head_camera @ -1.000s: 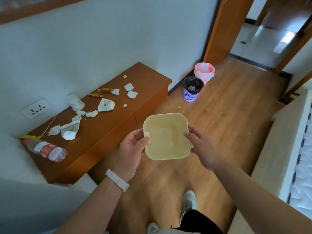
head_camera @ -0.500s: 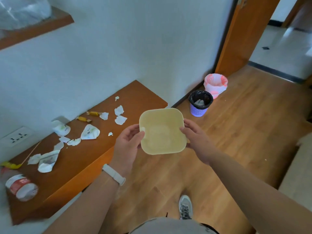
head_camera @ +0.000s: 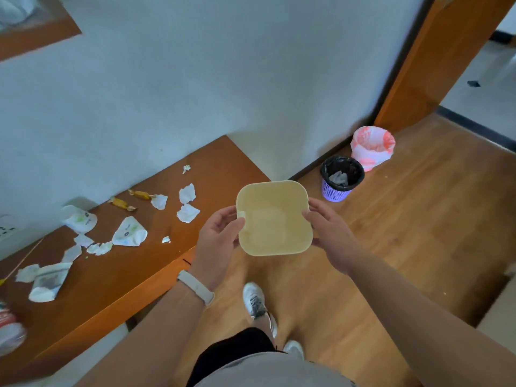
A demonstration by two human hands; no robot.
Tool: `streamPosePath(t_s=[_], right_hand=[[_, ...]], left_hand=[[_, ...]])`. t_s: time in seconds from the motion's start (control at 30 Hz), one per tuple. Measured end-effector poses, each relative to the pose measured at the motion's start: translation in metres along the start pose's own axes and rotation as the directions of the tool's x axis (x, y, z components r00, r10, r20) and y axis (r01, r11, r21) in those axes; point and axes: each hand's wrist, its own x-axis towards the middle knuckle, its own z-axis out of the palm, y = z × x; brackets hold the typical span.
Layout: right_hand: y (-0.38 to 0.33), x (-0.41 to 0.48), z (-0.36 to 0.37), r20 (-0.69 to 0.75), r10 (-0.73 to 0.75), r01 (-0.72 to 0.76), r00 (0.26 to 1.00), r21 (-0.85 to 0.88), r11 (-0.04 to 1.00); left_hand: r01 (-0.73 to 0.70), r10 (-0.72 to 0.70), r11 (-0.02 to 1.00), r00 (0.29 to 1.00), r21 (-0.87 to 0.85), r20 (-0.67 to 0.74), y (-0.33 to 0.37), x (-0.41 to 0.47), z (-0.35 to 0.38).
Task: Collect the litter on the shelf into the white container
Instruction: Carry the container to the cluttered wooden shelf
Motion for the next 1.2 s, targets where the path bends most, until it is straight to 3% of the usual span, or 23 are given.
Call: streamPosePath(t_s=[0.27, 0.63, 0.9, 1.2], right_hand=[[-0.029, 0.106, 0.02, -0.028, 0.057, -0.058, 0.998, -0.04, 0.998], [-0.074, 0.238, 0.08, 0.035, 0.107, -0.1, 0.994, -0.169, 0.981], [-0.081, 0.3, 0.11, 0.225, 0.151, -0.092, 0.963, -0.254, 0.963], [-0.081, 0.381, 0.125, 0.381, 0.282, -0.142, 0.88, -0.355, 0.924]], left_hand=[[0.07, -0.07, 0.993, 0.998, -0.092, 0.003, 0.009, 0.113, -0.002], [0.051, -0.062, 0.989, 0.995, -0.139, -0.073, 0.041, 0.231, -0.04], [0.066, -0.098, 0.984, 0.975, -0.163, -0.197, 0.039, 0.263, -0.061], [0.137, -0.222, 0.962, 0.895, -0.235, -0.386, 0.043, 0.3, -0.052]])
